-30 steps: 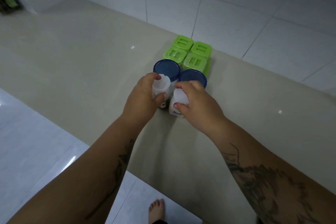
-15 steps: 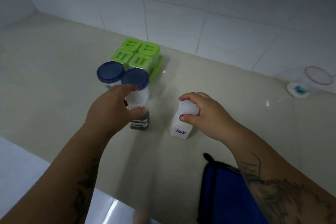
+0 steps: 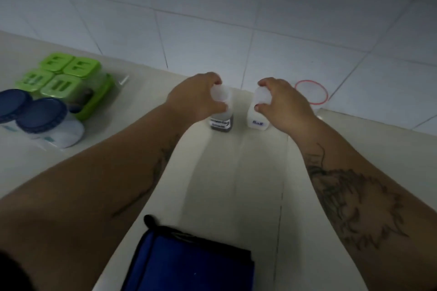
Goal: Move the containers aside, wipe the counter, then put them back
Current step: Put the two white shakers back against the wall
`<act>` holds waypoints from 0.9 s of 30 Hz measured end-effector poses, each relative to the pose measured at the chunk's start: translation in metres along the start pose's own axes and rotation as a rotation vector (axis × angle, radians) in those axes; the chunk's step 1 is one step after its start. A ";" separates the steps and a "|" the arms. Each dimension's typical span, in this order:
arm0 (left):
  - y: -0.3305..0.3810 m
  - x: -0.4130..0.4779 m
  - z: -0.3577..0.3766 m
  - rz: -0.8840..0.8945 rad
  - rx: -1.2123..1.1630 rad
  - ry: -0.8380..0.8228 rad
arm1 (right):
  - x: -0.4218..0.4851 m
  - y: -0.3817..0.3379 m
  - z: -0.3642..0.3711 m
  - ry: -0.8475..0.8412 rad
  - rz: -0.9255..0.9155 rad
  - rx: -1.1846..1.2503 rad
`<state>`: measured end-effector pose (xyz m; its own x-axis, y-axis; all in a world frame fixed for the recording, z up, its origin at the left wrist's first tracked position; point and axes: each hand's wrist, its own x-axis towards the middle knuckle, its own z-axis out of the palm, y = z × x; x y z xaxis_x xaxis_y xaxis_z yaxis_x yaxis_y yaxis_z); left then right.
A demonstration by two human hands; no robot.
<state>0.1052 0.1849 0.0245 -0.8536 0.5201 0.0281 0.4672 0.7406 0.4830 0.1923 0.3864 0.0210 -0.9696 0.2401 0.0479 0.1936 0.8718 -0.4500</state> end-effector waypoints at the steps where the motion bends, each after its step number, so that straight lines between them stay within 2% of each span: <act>1: 0.010 0.012 0.006 0.009 0.011 -0.007 | 0.007 0.008 -0.002 0.024 0.007 -0.012; 8: 0.059 0.079 0.038 0.069 0.121 0.014 | 0.043 0.039 -0.007 0.110 0.001 -0.108; 14: 0.066 0.098 0.049 0.095 0.089 0.021 | 0.049 0.049 -0.006 0.165 0.044 -0.188; 18: 0.068 0.096 0.051 0.101 0.095 0.030 | 0.044 0.040 -0.008 0.150 0.060 -0.214; 21: 0.062 0.087 0.043 0.092 0.120 -0.024 | 0.031 0.029 -0.010 0.158 0.059 -0.187; 27: 0.015 0.036 -0.010 0.081 -0.040 -0.009 | 0.004 -0.023 0.003 0.231 0.061 -0.035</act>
<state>0.0788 0.2102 0.0414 -0.8111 0.5817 0.0612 0.5251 0.6780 0.5144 0.1836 0.3655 0.0288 -0.8965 0.3809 0.2264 0.2599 0.8659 -0.4275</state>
